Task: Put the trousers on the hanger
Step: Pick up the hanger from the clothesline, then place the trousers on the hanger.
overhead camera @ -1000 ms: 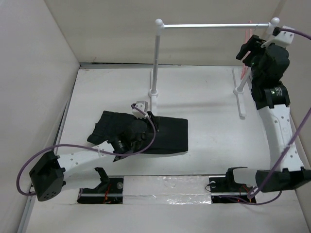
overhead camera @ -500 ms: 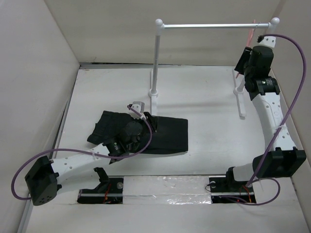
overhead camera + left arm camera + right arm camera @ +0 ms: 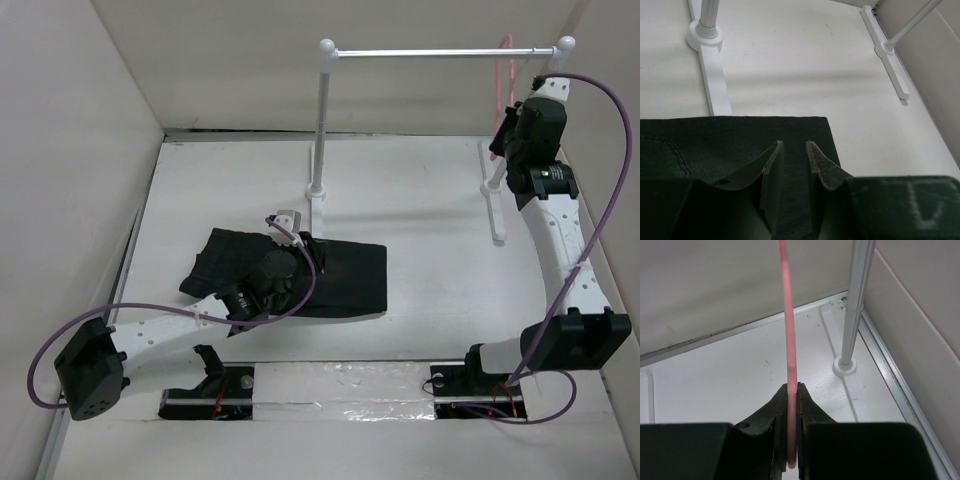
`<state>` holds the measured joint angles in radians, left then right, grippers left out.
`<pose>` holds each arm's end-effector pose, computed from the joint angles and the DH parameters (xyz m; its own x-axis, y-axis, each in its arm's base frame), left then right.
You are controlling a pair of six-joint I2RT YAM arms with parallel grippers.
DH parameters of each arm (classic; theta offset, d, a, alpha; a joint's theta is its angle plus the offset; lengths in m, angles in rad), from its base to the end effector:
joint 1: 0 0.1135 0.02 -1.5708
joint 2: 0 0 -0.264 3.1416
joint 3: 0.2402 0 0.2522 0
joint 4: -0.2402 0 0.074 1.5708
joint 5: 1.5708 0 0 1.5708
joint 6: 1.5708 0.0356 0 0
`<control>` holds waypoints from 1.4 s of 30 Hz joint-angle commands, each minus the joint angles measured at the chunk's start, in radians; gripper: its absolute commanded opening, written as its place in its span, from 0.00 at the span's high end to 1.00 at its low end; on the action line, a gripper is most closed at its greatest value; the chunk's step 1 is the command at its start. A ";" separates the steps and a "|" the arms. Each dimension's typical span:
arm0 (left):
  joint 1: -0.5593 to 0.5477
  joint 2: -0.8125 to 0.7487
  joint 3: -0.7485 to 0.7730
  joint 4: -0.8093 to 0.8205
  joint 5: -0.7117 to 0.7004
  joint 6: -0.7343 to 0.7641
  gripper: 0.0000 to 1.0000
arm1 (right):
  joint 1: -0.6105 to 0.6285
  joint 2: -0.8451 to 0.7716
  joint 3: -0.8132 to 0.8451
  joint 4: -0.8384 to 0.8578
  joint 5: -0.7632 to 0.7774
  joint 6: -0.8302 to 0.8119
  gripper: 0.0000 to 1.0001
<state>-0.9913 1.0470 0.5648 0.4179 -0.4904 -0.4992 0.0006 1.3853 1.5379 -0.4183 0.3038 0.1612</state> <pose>0.1444 -0.1900 0.2749 -0.2610 -0.3723 -0.8906 0.4052 0.7951 -0.4512 0.3085 -0.0105 0.4412 -0.2129 0.1530 -0.9650 0.3265 0.9420 0.0773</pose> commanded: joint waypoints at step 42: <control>-0.026 0.569 0.475 0.150 0.406 -0.176 0.51 | 0.539 -0.568 -0.953 0.257 -0.029 0.230 1.00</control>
<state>-1.0122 1.5230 0.9352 0.5385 -0.1272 -0.6399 0.4934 0.8391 0.5816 -0.2855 0.2432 0.3511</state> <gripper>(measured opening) 0.478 0.116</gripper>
